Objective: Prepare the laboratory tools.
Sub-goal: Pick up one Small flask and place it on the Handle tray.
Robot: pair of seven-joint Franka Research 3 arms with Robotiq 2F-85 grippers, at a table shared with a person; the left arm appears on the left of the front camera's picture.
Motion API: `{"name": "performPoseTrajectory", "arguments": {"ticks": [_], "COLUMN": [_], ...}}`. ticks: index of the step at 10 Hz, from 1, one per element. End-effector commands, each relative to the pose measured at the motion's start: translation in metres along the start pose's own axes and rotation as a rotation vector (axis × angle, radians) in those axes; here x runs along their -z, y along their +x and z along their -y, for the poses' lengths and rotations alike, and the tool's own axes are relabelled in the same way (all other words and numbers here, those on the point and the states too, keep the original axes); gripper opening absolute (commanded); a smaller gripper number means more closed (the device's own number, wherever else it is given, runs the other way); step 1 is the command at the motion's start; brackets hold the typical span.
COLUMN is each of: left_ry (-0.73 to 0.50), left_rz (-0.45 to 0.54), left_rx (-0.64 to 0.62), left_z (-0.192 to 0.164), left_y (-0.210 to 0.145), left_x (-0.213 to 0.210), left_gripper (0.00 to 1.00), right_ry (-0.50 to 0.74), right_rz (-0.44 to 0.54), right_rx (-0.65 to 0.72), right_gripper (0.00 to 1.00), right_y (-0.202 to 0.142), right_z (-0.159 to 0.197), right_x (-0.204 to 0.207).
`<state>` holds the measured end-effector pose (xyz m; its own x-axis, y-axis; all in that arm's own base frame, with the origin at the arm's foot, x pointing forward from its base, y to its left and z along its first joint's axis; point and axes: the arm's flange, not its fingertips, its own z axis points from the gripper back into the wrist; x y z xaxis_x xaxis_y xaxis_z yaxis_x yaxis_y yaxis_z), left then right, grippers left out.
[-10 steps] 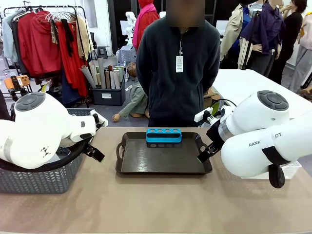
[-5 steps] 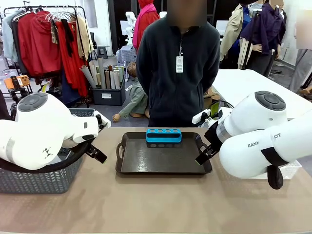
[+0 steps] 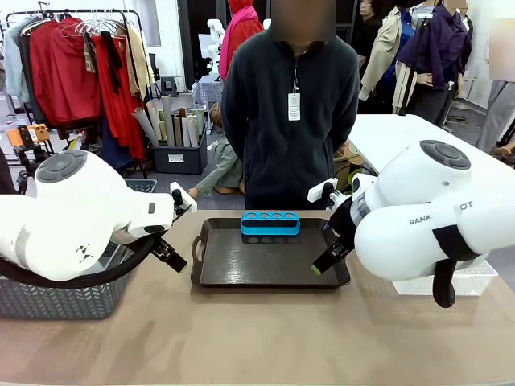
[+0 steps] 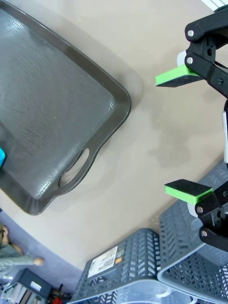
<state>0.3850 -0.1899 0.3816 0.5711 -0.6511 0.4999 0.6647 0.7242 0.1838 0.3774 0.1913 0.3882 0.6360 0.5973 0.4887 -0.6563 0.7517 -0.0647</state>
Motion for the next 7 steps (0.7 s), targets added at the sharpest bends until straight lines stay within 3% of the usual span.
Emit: {"name": "performPoseTrajectory", "arguments": {"ticks": [1, 7], "left_ry": [-0.002, -0.002], "left_rz": [-0.004, -0.004], "left_rx": [-0.009, -0.009], "left_z": [0.0005, 0.0005], "left_y": [-0.0008, -0.0008], "left_x": [0.0020, 0.0020], "left_gripper": [1.00, 1.00], "right_ry": [0.001, 0.001], "right_rz": [-0.013, -0.013], "right_rx": [0.003, 0.003], "right_gripper": [1.00, 1.00], "right_y": [-0.0012, -0.0012], "right_z": [-0.0044, -0.0044], "right_x": [0.0067, 0.0067]}}
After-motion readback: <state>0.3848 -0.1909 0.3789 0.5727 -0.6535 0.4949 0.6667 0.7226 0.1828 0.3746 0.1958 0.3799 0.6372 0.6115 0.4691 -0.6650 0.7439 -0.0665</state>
